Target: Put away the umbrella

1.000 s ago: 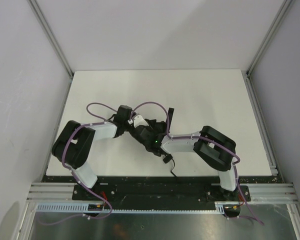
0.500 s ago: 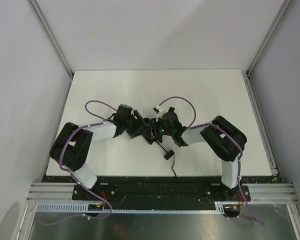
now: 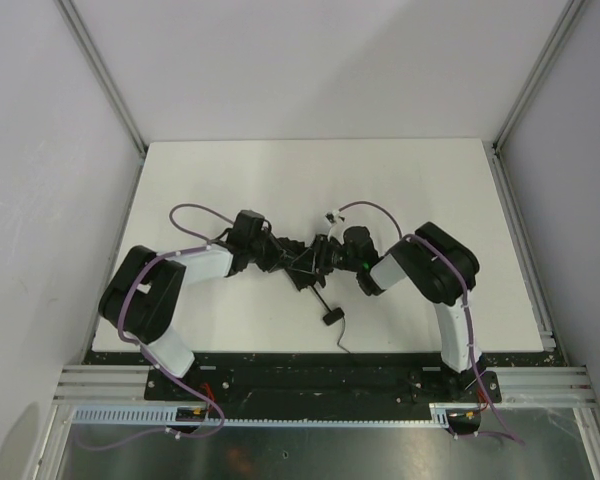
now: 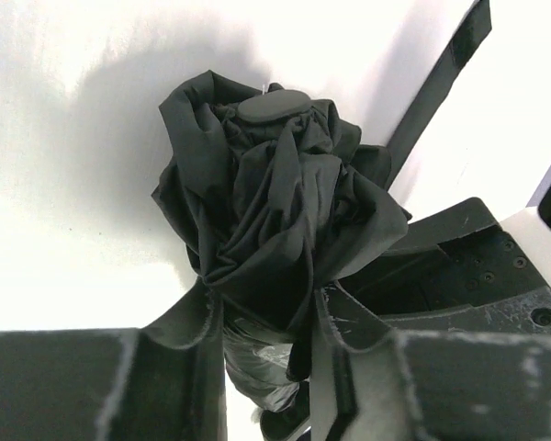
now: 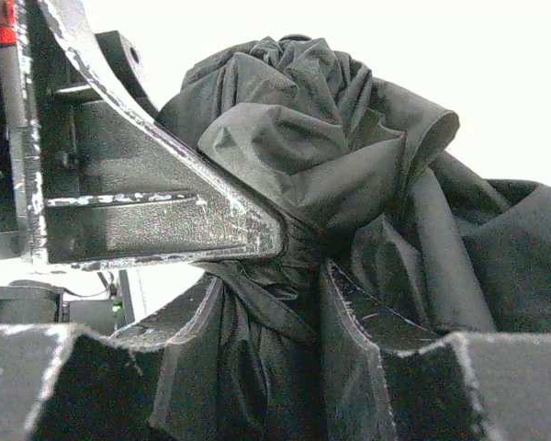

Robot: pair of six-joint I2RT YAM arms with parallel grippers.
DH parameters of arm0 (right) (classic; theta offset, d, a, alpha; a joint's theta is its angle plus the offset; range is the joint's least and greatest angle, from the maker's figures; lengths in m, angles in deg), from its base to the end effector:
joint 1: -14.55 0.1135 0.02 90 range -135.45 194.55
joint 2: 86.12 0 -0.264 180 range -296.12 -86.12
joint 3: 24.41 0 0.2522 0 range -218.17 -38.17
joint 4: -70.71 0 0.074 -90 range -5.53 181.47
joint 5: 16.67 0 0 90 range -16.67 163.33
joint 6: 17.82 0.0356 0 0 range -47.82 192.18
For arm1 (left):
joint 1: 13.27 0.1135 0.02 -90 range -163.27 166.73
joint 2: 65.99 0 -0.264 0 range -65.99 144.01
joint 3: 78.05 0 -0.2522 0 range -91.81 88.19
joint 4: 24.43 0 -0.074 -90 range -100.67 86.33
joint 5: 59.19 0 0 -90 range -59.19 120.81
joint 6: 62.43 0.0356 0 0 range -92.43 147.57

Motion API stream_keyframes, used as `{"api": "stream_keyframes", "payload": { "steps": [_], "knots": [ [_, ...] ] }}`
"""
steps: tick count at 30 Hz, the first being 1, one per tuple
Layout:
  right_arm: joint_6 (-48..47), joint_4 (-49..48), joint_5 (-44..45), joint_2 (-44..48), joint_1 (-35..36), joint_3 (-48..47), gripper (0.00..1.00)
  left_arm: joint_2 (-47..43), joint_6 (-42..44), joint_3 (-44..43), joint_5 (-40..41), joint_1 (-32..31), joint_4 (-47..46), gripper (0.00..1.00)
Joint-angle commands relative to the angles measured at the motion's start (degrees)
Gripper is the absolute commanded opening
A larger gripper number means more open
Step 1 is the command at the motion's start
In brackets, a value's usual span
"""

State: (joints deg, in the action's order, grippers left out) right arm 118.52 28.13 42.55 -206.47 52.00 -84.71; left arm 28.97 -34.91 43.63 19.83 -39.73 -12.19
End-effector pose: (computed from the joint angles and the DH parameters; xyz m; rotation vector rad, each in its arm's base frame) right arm 0.2899 0.2450 0.0914 -0.2579 2.1090 1.4470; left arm 0.2806 -0.1472 0.1439 -0.7214 2.5247 -0.8695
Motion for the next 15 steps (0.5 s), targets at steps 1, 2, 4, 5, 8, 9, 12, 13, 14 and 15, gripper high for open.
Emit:
{"api": "stream_keyframes", "payload": {
  "steps": [1,2,4,5,8,9,12,13,14,15],
  "knots": [
    [-6.0,21.0,-5.5,3.5,2.7,2.8,0.22,4.3,6.1,3.6,2.7,-1.5,6.6,0.01],
    [-9.3,24.9,-3.2,6.1,2.8,2.5,0.31,4.2,6.2,3.6,2.6,-1.5,6.5,0.00],
    [-15.7,32.6,2.6,11.4,3.8,1.4,0.49,3.7,6.2,3.6,2.4,-1.5,6.4,0.00],
    [-18.9,36.4,6.2,14.2,4.7,0.3,0.58,3.5,6.2,3.6,2.1,-1.5,6.4,0.00],
    [-28.8,49.0,20.1,19.0,9.2,-4.8,0.73,3.1,5.7,3.7,1.3,-1.5,6.4,0.00],
    [-31.5,52.1,25.1,19.4,11.2,-7.4,0.75,2.9,5.6,3.7,1.1,-1.5,6.4,0.00],
    [-37.1,60.3,38.9,17.4,16.3,-14.7,0.77,2.4,5.0,4.1,1.0,-1.5,6.4,0.00],
    [-38.1,62.4,43.2,16.1,17.7,-16.8,0.77,2.2,4.8,4.3,1.0,-1.5,6.4,0.00],
    [-38.9,63.9,47.1,14.6,19.4,-18.6,0.77,2.1,4.5,4.5,1.0,-1.5,6.5,0.00],
    [-39.7,65.0,50.8,13.0,20.8,-20.1,0.77,1.9,4.3,4.7,0.9,-1.5,6.4,0.00]
  ]
}}
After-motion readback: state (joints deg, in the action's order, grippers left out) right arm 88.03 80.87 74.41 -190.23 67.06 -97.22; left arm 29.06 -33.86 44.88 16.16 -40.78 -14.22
